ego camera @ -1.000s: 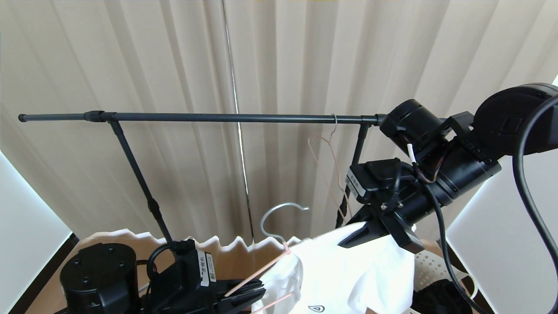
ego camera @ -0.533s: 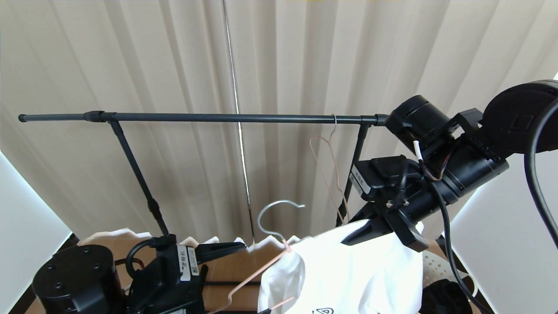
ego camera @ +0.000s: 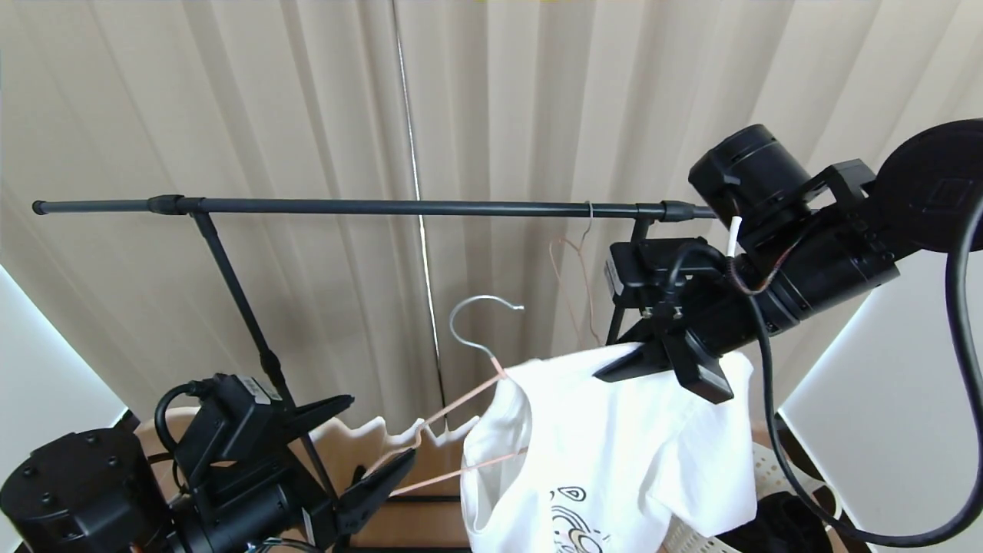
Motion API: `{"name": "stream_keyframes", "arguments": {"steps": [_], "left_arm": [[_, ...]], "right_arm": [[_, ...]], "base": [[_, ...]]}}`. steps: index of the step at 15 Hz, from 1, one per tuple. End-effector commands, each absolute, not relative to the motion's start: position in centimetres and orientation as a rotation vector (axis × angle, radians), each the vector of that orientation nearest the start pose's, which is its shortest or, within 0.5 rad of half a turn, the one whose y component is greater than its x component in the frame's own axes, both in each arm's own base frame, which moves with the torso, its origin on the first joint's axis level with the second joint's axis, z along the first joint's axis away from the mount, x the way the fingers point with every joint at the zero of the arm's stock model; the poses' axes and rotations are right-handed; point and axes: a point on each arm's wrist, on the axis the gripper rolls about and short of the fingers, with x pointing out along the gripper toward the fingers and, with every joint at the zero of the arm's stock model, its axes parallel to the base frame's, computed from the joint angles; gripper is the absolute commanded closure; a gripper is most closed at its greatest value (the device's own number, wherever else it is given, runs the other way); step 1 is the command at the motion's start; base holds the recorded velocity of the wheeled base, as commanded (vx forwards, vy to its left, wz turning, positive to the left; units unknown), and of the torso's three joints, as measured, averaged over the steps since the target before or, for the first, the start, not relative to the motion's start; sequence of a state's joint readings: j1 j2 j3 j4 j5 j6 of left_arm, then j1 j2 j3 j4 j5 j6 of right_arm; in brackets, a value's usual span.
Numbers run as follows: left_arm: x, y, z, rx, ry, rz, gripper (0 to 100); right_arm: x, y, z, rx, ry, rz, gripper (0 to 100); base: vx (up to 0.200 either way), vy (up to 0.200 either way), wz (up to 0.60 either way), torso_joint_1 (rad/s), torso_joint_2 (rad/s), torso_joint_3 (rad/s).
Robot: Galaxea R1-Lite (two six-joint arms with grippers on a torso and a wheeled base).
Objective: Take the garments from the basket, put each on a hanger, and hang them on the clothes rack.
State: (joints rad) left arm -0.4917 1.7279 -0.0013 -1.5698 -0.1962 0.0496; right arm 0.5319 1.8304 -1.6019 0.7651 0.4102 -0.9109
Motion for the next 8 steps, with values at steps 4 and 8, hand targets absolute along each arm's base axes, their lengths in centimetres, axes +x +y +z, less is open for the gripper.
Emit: {"name": "stream_keyframes", "arguments": {"steps": [4,8], "left_arm": [[17.3,-9.9,8.7,0.073,0.191,-0.695,0],[17.6,-11.0,6.5,0.113,0.292,-0.634,0]], "right_arm": [[24.9,17.4,26.5,-0.858,0.488,1.096,100],[23.6,17.2,27.0,-0.812,0.343,0.96,100]], "base": [[0.0,0.0,0.0,0.0,0.0,0.0],[0.0,0.0,0.0,0.0,0.0,0.0]]}}
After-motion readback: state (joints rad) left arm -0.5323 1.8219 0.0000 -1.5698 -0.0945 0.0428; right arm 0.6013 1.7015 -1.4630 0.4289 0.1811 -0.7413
